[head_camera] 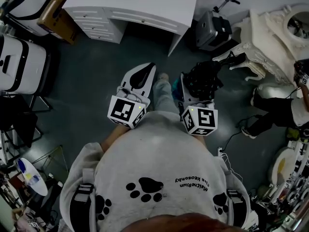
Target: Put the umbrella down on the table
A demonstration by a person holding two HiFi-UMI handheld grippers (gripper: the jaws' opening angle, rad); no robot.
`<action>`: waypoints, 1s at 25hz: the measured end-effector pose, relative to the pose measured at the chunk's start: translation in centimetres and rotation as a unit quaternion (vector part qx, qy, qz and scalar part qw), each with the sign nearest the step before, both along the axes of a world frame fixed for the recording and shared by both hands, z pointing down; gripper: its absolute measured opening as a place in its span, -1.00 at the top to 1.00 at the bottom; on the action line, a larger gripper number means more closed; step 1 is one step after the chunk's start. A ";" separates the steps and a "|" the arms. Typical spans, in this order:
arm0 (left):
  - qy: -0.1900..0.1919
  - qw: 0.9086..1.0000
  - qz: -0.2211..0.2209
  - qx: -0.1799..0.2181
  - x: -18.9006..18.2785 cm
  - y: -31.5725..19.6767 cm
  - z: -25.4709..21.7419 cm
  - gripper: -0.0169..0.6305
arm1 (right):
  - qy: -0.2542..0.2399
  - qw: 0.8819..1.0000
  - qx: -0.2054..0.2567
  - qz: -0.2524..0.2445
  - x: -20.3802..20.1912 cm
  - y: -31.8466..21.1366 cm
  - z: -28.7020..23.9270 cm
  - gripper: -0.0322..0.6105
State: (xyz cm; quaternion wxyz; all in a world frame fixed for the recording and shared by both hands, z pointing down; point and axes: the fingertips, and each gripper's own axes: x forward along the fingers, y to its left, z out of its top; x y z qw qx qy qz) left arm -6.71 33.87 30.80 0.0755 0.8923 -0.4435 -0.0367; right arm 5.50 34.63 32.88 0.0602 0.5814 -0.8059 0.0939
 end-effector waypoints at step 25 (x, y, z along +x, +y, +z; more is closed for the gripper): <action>-0.009 0.999 -0.047 -0.013 4.5 -23.0 0.6 0.90 | -0.008 0.998 0.001 -0.065 3.8 -25.4 -0.1 0.10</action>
